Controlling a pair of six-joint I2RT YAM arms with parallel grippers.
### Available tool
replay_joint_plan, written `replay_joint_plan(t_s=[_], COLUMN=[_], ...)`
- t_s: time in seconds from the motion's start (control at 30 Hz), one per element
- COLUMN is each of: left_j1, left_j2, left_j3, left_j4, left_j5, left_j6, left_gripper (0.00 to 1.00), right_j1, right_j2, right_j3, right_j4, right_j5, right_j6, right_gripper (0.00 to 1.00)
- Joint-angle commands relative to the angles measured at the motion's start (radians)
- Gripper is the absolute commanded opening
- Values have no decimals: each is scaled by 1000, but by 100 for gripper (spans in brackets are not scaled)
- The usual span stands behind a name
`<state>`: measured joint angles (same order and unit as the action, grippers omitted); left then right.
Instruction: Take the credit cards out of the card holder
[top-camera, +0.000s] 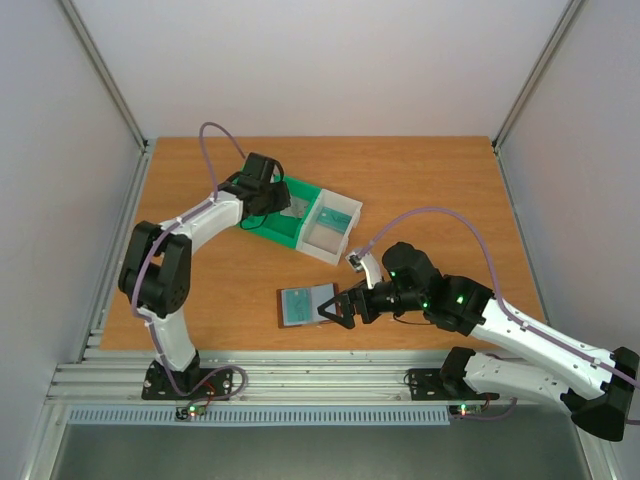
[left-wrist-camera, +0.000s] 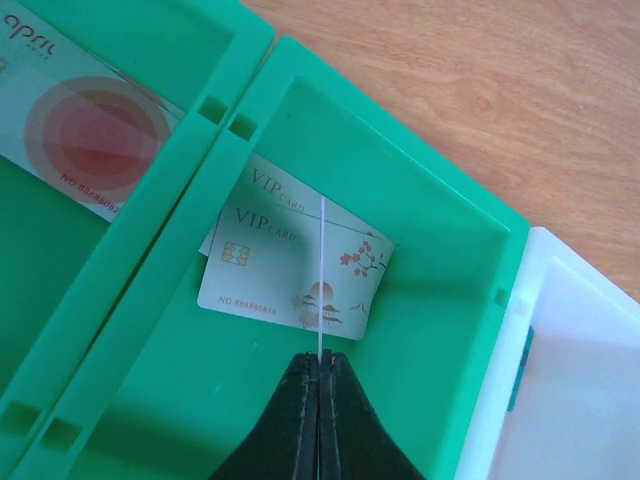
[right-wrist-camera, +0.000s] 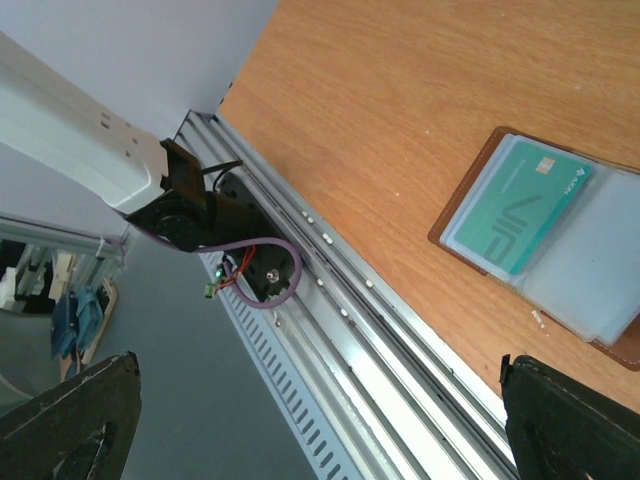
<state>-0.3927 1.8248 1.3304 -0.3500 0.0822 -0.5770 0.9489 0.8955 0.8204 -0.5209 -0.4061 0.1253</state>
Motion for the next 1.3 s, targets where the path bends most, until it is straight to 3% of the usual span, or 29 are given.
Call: replay_joint_plan(t_s=[0.0, 0.47, 0.67, 1.27], left_j1=[2, 3, 2, 3], left_j2=[41, 137, 178, 199], left_j3=[40, 86, 118, 149], left_j4=[104, 102, 63, 46], left_j5=[9, 6, -16, -30], left_j6=[-6, 10, 16, 49], left_gripper=[0, 0, 8, 18], right_j1=[-2, -2, -2, -2], right_j2=[-6, -22, -1, 32], right_j3=[32, 3, -1, 7], right_j4=[-16, 5, 20, 28], right_j5=[35, 48, 43, 55], right_j6=[-10, 26, 41, 49], right_gripper=[98, 98, 99, 98])
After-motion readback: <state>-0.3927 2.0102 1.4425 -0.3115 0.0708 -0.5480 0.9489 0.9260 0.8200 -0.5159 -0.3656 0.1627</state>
